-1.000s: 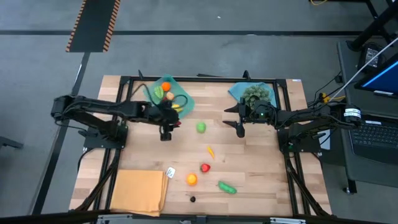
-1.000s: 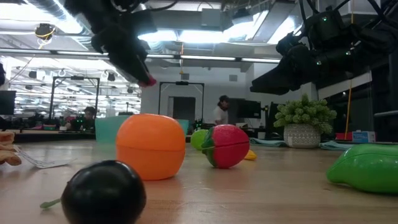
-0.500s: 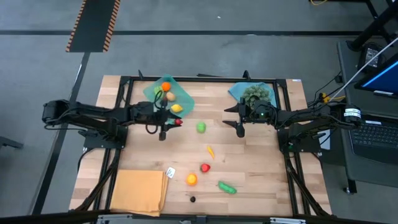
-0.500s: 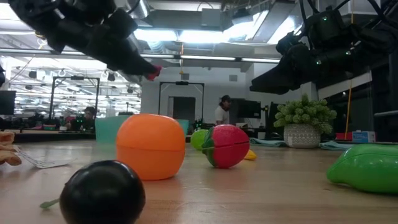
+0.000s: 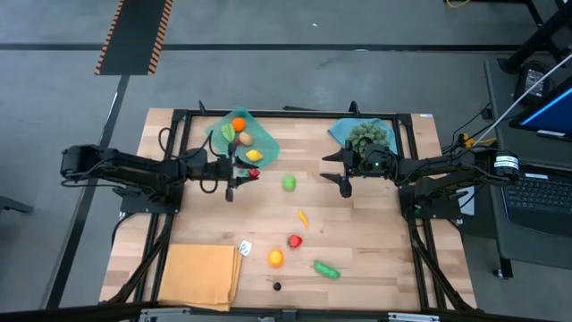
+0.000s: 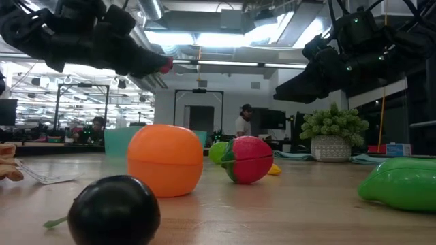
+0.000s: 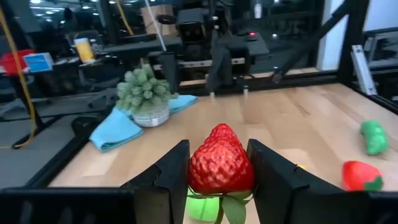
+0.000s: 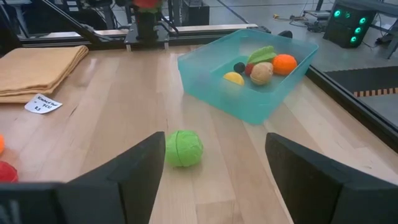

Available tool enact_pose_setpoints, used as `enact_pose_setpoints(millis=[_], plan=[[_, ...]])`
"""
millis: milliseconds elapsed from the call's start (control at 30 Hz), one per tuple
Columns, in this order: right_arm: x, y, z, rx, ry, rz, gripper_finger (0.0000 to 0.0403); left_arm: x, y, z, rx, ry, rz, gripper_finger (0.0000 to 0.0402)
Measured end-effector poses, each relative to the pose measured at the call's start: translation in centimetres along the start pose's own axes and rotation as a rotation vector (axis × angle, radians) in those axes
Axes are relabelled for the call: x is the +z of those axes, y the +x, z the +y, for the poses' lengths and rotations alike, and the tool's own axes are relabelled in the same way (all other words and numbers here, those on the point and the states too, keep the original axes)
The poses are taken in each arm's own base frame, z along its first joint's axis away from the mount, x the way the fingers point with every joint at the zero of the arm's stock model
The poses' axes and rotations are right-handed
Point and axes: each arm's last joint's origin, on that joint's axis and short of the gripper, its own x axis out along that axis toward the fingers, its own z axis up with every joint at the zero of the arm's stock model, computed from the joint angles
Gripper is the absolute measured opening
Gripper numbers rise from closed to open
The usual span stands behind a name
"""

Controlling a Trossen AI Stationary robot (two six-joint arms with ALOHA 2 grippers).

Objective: Pick and placing Produce into tupperware
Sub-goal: Put the top red strawberry into the blue bin

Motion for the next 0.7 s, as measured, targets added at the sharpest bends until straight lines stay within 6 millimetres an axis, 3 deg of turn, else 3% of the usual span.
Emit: enact_pose_setpoints(millis=[267, 700], plan=[[0.0, 0.0, 0.0, 0.0, 0.0, 0.0, 0.028, 0.2, -0.1, 1.1, 0.155, -0.036, -0.02, 0.0129], [0.0, 0.0, 0.0, 0.0, 0.001, 0.001, 0.028, 0.0, -0.8, 3.4, 0.604, -0.107, -0.001, 0.0129]])
